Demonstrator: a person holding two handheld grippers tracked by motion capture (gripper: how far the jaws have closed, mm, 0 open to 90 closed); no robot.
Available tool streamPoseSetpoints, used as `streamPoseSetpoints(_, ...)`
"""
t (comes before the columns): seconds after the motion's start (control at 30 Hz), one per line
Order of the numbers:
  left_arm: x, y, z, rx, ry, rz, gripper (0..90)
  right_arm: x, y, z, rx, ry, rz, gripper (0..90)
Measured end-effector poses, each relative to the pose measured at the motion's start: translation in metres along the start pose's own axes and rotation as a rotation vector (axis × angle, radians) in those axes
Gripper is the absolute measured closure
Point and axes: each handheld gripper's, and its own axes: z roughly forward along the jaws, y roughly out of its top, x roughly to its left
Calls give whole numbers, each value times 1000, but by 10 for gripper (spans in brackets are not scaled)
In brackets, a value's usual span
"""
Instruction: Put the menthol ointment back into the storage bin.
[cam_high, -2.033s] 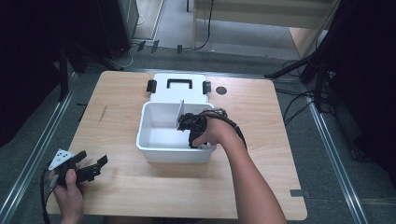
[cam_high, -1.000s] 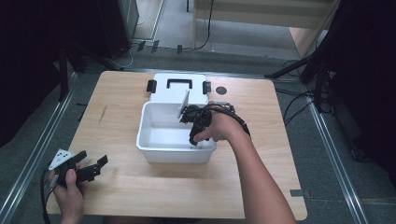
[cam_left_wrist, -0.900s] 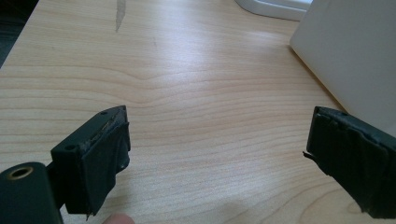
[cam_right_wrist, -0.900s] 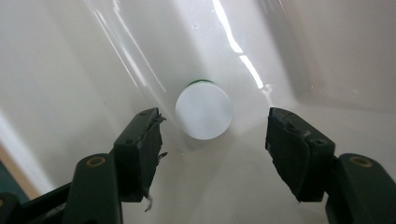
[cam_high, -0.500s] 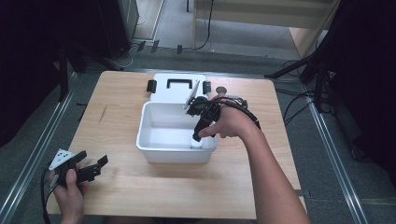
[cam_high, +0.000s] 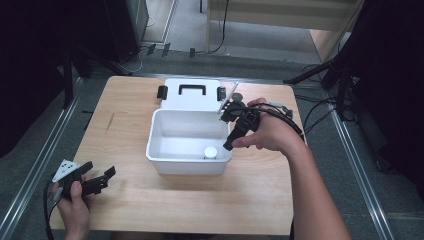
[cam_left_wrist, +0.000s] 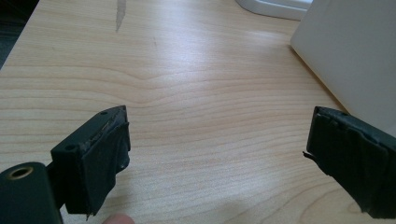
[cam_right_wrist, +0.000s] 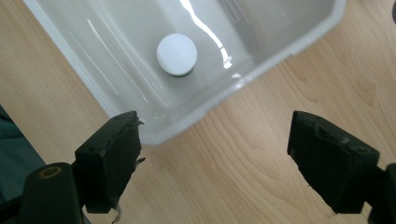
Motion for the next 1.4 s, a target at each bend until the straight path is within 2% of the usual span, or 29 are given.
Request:
streamPoseSetpoints(0.17,-1,0,0,-3,4,6,68,-9,-22,-1,-5,-6,41,178)
streamPoseSetpoints(0.47,-2,0,0,0,8,9,68,-17,-59,10,-16,12,99,177)
streamPoseSetpoints(0.6,-1,0,0,1,8,12,68,-22,-80,20,-21,14,133,165)
streamPoseSetpoints(0.63,-1,0,0,1,8,12,68,-22,-80,20,-21,14,133,165)
streamPoseSetpoints(0.67,-2,0,0,2,8,15,68,-25,-89,25,-16,8,155,155)
streamPoseSetpoints(0.8,-2,0,0,1,8,15,68,-27,-101,32,-19,-11,188,150)
streamPoseSetpoints(0.83,-2,0,0,1,8,17,68,-29,-112,37,-17,-44,229,137)
streamPoseSetpoints(0.93,-2,0,0,1,9,17,68,-31,-120,41,-22,-52,250,133)
streamPoseSetpoints(0.97,-2,0,0,0,10,17,68,-33,-130,47,-34,-50,297,110)
streamPoseSetpoints(1.0,-2,0,0,0,10,17,68,-33,-130,47,-34,-50,297,110)
streamPoseSetpoints(1.07,-2,0,0,2,9,17,68,-36,-142,55,-47,-60,346,95)
streamPoseSetpoints(1.13,-3,0,0,2,11,18,68,-36,-146,58,-62,-70,351,95)
streamPoseSetpoints(1.17,-3,0,0,3,12,20,68,-38,-156,63,-93,-79,367,95)
streamPoseSetpoints(1.27,-3,0,0,3,12,19,68,-38,-163,66,-112,-85,376,95)
streamPoseSetpoints(1.4,-3,0,0,4,13,23,68,-37,-180,76,-163,-111,397,94)
